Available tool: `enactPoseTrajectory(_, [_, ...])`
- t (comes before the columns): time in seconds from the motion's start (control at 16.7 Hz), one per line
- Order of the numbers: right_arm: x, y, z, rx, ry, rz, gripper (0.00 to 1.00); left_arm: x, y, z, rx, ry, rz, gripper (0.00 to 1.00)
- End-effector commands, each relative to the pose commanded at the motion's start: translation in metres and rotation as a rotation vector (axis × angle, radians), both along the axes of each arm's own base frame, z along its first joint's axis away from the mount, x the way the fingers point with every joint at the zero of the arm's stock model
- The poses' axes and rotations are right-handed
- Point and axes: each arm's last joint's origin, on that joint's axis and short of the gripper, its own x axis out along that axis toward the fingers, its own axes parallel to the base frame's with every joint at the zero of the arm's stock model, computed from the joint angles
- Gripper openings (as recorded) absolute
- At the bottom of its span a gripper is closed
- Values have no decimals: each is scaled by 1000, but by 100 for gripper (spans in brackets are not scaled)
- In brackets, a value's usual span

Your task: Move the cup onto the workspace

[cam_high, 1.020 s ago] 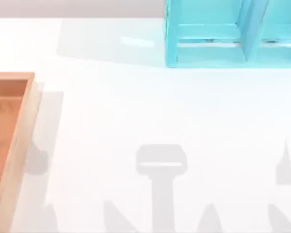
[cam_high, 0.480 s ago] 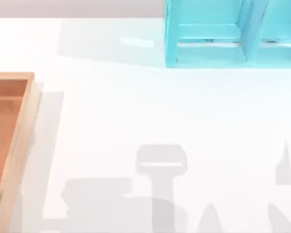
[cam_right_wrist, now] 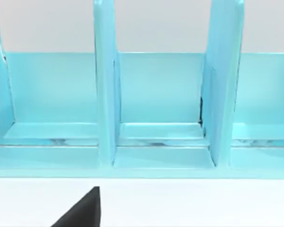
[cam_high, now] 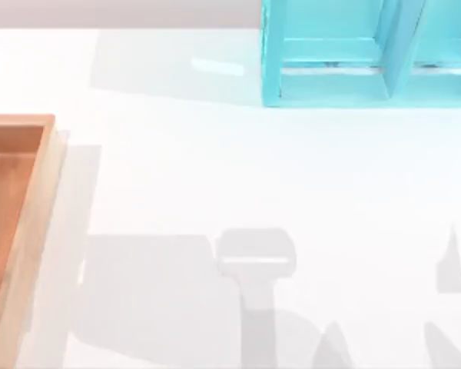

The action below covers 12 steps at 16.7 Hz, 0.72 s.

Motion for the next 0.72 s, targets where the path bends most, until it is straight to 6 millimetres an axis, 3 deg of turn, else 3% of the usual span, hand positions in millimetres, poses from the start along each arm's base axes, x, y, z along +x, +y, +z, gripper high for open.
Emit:
enactPoseTrajectory(0.42, [0,0,0,0,0,0,100,2,0,-5,-2,8,-2,100])
enactPoseTrajectory(0.72, [0,0,0,0,0,0,100,6,2,-56,0,0,0,100])
